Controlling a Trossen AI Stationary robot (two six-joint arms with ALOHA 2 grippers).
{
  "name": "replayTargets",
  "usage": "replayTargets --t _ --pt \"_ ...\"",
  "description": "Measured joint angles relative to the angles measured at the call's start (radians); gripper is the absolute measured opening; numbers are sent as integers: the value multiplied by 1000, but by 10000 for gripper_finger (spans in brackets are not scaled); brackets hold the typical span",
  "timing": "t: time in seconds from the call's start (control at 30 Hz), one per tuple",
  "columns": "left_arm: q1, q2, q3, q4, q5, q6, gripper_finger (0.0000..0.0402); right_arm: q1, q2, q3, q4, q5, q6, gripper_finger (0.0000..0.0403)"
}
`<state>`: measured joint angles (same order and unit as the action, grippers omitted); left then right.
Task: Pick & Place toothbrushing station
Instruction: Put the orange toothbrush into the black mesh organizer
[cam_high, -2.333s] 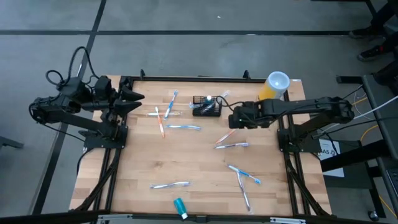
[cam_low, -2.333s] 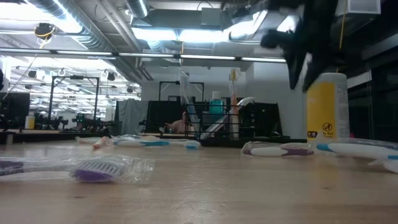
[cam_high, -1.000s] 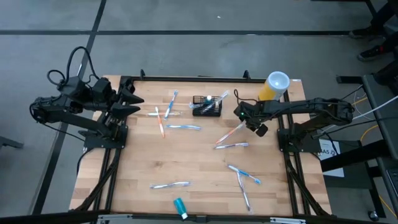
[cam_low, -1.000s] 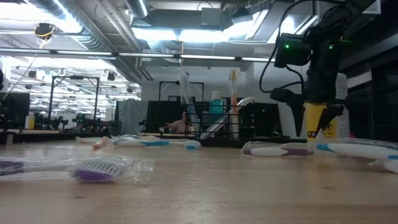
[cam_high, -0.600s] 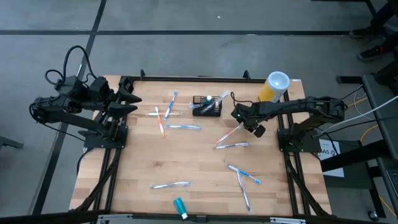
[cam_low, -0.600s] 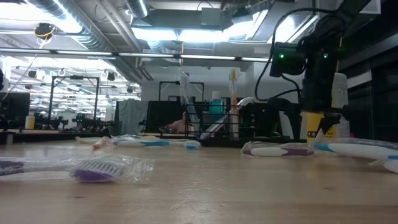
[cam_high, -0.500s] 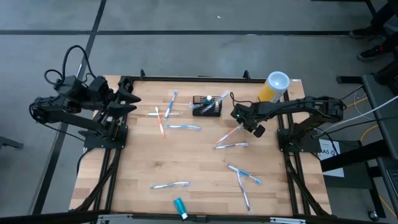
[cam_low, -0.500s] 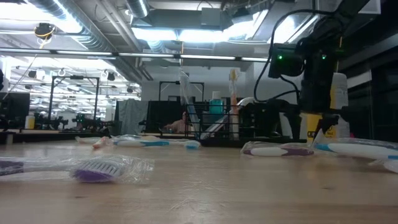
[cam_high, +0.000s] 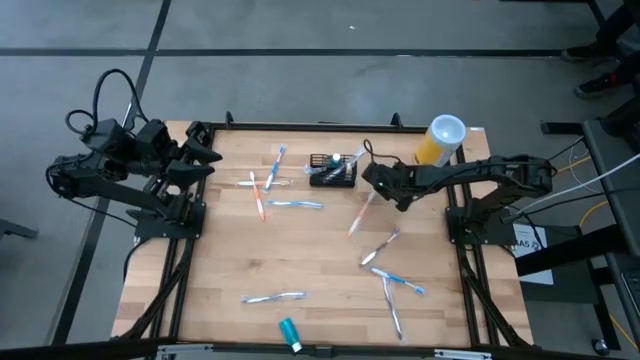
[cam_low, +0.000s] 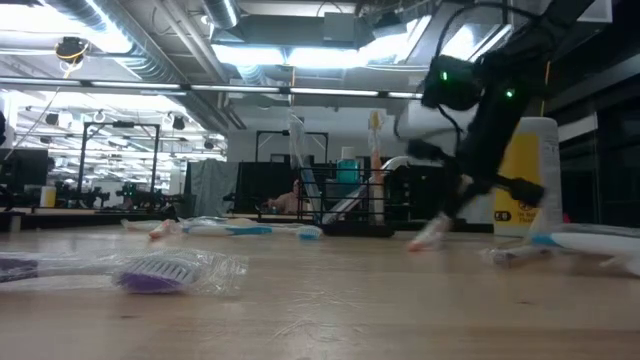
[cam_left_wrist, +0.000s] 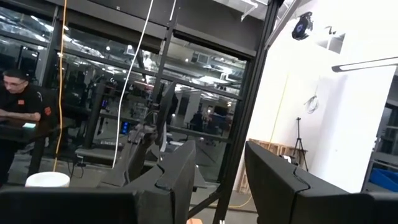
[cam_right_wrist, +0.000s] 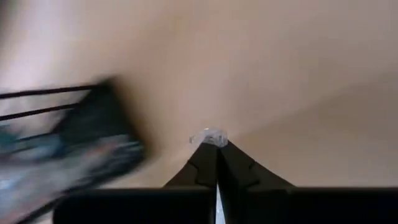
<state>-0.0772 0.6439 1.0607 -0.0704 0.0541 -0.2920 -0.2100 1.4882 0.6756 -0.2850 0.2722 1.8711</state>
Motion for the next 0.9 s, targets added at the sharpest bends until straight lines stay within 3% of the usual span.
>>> replayTargets --t 0.13,0.47,0.67,0.9 --pt "0 0 0 0 -7 -9 134 40 -50 38 72 151 -59 2" --pt "0 0 0 12 -19 -19 134 142 -154 315 -13 405 -384 1" --pt "0 0 0 23 -20 -19 134 156 -155 479 -45 532 -607 1" --pt "0 0 0 26 -20 -19 134 129 -154 510 -89 617 -710 0"
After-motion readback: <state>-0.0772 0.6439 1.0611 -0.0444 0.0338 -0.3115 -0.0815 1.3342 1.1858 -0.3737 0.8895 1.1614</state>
